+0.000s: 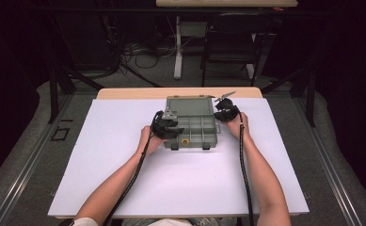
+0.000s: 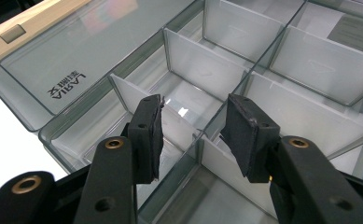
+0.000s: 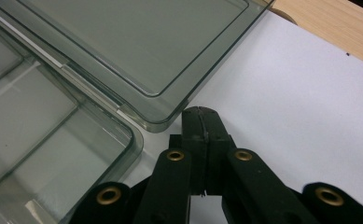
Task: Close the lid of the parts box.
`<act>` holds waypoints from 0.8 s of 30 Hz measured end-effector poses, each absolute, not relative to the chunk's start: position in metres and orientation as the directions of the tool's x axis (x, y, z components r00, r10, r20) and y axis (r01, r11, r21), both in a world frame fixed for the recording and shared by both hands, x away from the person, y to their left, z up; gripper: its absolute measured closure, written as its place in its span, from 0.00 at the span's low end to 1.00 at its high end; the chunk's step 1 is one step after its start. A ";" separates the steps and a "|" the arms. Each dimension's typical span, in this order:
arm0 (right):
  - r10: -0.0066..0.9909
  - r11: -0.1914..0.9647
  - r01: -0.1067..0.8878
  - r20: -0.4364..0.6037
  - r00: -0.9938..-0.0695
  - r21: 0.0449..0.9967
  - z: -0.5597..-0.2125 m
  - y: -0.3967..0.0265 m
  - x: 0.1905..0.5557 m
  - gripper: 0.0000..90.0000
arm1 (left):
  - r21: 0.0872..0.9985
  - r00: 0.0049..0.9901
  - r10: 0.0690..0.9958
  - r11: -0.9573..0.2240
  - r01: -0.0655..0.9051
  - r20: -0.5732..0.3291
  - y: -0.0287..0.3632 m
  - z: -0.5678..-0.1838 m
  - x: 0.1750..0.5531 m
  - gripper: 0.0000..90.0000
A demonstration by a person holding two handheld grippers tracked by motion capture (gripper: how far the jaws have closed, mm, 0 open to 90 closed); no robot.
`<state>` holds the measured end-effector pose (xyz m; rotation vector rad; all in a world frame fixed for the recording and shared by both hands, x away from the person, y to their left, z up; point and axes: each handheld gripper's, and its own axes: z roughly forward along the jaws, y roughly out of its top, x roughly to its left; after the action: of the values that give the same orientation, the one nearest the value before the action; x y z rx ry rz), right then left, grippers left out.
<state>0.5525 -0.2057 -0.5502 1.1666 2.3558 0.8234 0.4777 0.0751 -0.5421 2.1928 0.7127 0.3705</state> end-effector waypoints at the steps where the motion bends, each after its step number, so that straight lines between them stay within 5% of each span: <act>1: 0.824 0.463 0.606 -0.062 -0.563 0.647 -0.550 -0.205 0.551 1.00 | 0.760 0.800 0.599 -0.535 0.370 0.032 0.075 -0.542 0.478 0.63; 24: 0.828 0.453 0.581 -0.078 -0.555 0.677 -0.552 -0.204 0.555 1.00 | 0.761 0.801 0.598 -0.535 0.367 0.034 0.075 -0.542 0.478 0.64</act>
<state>0.5551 -0.2043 -0.5522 1.1875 2.3090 0.8483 0.4775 0.0752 -0.5423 2.1919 0.7094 0.3730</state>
